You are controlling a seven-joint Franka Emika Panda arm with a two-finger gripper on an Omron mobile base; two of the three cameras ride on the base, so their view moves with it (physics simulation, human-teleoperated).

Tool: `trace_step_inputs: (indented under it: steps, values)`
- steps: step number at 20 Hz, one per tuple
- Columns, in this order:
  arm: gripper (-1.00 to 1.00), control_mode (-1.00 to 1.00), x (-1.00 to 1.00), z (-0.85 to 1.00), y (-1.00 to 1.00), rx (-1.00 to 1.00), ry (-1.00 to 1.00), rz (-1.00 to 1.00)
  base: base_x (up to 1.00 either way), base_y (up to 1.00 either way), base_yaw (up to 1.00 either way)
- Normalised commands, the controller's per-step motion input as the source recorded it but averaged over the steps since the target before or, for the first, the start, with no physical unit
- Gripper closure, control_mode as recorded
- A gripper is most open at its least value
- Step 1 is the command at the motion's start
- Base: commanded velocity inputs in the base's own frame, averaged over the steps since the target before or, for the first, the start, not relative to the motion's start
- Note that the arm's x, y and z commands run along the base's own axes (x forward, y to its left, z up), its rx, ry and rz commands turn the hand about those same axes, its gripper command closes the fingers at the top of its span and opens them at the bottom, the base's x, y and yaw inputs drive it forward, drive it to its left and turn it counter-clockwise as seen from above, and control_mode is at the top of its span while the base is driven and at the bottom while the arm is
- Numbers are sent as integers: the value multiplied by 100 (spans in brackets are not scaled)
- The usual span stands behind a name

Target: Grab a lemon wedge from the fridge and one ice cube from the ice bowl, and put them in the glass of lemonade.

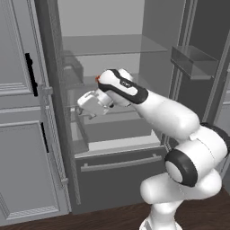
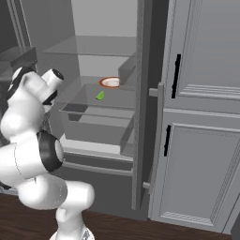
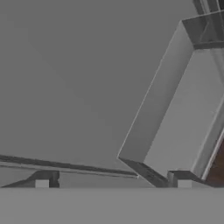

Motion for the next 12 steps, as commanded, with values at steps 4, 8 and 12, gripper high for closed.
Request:
trace_step_inputs:
  steps: [4,8,12]
  values:
    - [-100,-100,-91,17,-100,-4,-36,-4,0,0,0]
    - [-100,-100,-100,21,-100,-21,-32,-19,0,0,0]
    - [-100,-100,-76,8,-100,-38,-6,-38,0,0,0]
